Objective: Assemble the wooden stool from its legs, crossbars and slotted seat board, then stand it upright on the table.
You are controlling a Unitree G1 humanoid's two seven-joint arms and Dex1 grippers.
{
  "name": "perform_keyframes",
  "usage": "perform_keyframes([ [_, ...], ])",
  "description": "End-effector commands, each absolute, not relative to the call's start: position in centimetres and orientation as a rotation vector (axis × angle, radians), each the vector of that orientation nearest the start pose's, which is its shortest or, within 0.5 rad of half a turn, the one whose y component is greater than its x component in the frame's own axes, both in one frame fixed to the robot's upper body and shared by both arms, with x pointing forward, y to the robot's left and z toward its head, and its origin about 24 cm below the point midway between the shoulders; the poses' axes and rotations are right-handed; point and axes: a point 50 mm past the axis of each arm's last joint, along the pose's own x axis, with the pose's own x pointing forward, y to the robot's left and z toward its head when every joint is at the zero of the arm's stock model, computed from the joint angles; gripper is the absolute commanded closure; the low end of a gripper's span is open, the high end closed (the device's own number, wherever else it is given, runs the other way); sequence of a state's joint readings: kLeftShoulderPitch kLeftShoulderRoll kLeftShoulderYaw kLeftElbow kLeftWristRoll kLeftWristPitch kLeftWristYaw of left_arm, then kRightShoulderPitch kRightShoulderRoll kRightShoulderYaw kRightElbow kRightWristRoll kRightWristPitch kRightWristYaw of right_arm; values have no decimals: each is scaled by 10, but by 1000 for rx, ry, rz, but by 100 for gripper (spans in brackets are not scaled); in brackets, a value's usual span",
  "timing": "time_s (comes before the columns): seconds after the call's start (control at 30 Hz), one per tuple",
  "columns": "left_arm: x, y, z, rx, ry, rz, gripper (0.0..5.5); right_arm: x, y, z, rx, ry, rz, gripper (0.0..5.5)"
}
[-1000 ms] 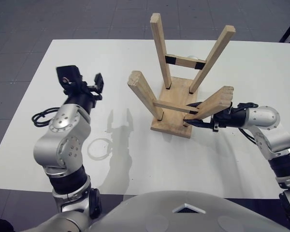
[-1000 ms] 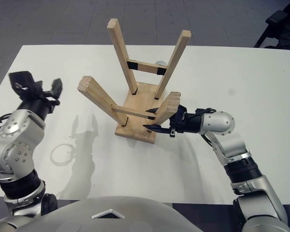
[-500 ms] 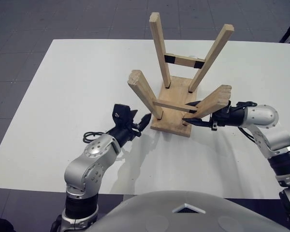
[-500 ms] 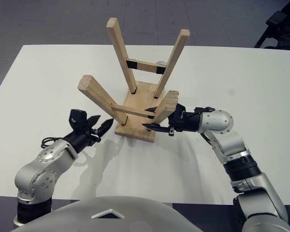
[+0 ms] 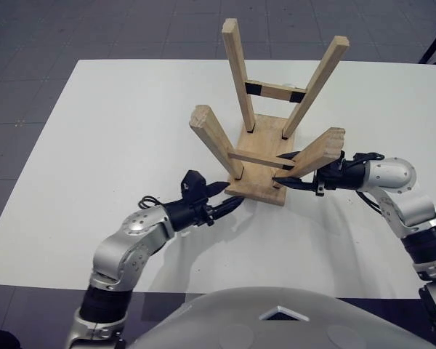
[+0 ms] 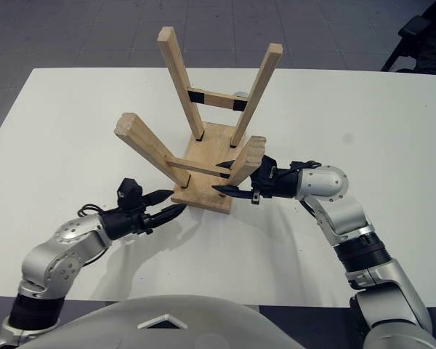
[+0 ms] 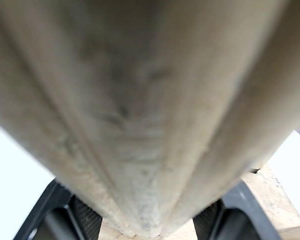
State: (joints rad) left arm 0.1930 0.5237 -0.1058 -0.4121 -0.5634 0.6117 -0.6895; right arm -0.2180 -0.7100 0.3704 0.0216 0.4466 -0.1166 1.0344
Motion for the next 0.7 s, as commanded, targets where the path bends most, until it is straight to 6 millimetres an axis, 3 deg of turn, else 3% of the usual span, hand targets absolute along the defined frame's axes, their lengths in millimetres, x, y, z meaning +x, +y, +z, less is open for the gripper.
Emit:
perform_keyframes([
  [0.03,192,215,67,78,468,-1016,238,194,-188,-14,-417,691,1396,348],
  [0.13,197,230,72,162,444,-1027,238,190,-192,-8,-401,712,1486,348],
  [0.3,205,236,75,197,407,-1016,238,176,-198,-2,-367,742,1642,348],
  [0.6,203,234,72,193,407,-1033,238,179,-201,-1,-376,718,1622,348],
  [0.7,203,232,70,185,407,-1033,238,171,-202,1,-350,724,1645,348],
])
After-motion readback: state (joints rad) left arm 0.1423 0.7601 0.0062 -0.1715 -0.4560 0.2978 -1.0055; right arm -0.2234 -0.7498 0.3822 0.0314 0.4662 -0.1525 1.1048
